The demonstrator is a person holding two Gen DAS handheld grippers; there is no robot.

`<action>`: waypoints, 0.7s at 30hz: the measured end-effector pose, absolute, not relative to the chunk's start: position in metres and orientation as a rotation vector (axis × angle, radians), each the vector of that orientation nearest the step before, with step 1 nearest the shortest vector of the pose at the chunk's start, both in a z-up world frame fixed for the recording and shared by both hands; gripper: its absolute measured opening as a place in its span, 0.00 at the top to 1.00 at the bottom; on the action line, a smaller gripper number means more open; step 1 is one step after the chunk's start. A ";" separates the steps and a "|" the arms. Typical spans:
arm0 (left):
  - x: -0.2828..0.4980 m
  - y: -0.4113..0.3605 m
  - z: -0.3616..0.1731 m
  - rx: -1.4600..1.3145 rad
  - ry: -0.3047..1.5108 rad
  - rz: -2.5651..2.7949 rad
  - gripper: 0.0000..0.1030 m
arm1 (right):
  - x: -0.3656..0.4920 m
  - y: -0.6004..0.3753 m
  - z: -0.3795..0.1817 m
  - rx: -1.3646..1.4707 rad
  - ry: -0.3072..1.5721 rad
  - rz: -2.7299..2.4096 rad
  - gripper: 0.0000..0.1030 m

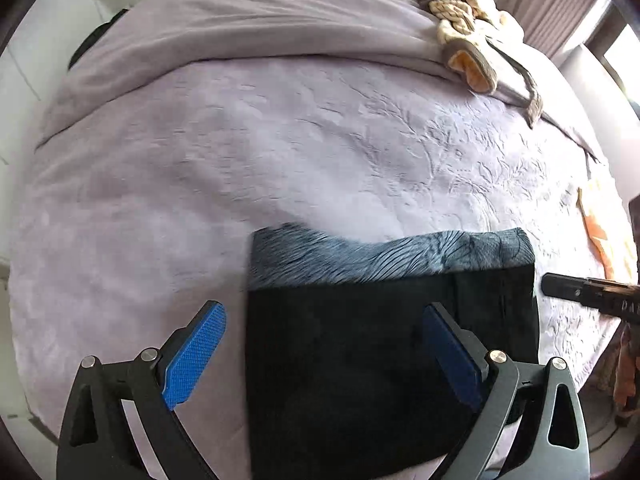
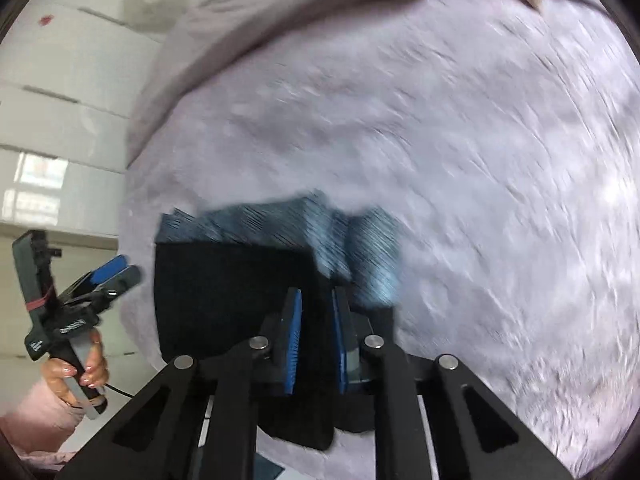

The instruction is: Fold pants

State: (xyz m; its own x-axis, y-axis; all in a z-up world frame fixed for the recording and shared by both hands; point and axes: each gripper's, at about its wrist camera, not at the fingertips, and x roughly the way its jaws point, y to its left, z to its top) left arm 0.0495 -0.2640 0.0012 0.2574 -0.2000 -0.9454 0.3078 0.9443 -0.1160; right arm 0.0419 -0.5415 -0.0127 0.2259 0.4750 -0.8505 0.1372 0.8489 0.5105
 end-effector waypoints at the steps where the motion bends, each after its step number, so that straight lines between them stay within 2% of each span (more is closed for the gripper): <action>1: 0.053 -0.269 -0.007 0.107 1.271 -0.334 0.03 | 0.051 -0.530 -0.013 0.525 1.345 0.261 0.84; 3: 0.055 -0.276 -0.032 0.136 1.320 -0.285 0.03 | 0.060 -0.510 -0.023 0.463 1.367 0.264 0.84; 5: 0.055 -0.274 -0.052 0.134 1.354 -0.263 0.03 | 0.066 -0.505 -0.039 0.397 1.400 0.243 0.89; 8: 0.055 -0.268 -0.050 0.085 1.379 -0.261 0.03 | 0.070 -0.496 -0.055 0.392 1.400 0.235 0.90; 12: 0.043 -0.273 -0.034 0.201 1.364 -0.208 0.03 | 0.059 -0.508 -0.048 0.429 1.417 0.213 0.90; 13: 0.040 -0.275 -0.032 0.223 1.364 -0.193 0.03 | 0.056 -0.511 -0.046 0.439 1.428 0.203 0.85; 15: 0.031 -0.277 -0.024 0.259 1.360 -0.165 0.03 | 0.047 -0.522 -0.044 0.445 1.447 0.175 0.82; 18: 0.019 -0.280 -0.014 0.249 1.368 -0.143 0.03 | 0.032 -0.529 -0.039 0.490 1.463 0.161 0.71; 20: 0.007 -0.282 -0.007 0.244 1.371 -0.124 0.03 | 0.027 -0.526 -0.037 0.492 1.470 0.158 0.55; 21: 0.005 -0.282 -0.005 0.247 1.371 -0.114 0.03 | 0.021 -0.526 -0.035 0.492 1.473 0.163 0.51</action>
State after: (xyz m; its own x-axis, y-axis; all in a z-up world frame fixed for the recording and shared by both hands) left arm 0.0054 -0.2822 -0.0047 0.1981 0.0628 -0.9782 0.2241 0.9686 0.1076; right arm 0.0212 -0.5263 -0.0350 0.1075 0.3991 -0.9106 0.1902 0.8907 0.4128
